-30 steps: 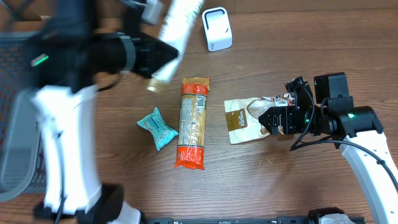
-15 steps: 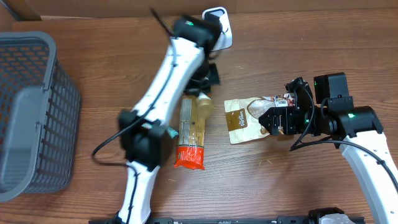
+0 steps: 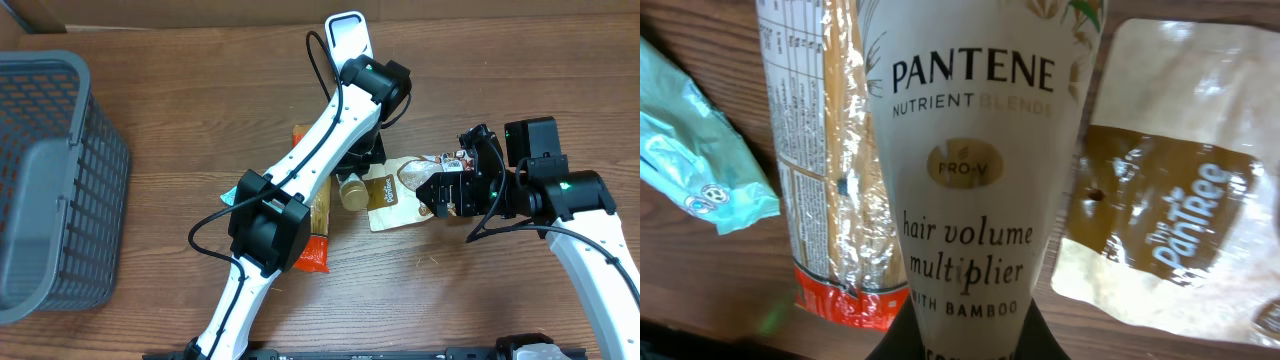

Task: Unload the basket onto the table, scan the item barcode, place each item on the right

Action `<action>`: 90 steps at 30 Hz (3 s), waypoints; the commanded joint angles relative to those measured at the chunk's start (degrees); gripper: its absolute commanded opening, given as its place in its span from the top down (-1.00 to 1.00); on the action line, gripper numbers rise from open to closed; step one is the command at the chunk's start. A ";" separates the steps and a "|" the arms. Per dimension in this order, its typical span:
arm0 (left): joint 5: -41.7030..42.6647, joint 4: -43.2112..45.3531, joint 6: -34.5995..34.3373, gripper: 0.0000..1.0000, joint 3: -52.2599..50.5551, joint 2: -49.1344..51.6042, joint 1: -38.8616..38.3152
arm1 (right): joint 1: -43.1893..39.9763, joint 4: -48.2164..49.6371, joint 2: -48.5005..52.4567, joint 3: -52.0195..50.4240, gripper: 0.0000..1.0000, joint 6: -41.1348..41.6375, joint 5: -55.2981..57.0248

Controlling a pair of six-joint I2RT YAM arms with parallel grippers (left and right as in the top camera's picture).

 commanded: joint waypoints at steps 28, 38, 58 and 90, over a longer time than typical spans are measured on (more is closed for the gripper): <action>10.25 -0.44 18.67 -0.12 8.28 -3.82 9.99 | 0.15 0.11 0.07 0.15 -1.00 7.65 0.02; 16.02 -0.42 25.83 -0.85 17.92 -18.01 20.17 | 0.24 -0.39 5.40 -1.07 -0.83 31.87 2.54; 8.63 1.16 27.17 -0.99 17.90 -28.24 27.26 | 0.59 39.12 7.37 -28.57 -0.51 54.07 4.28; 8.66 1.03 27.15 -0.99 17.90 -28.17 27.26 | -6.62 48.85 8.09 -27.10 -0.57 40.11 -4.02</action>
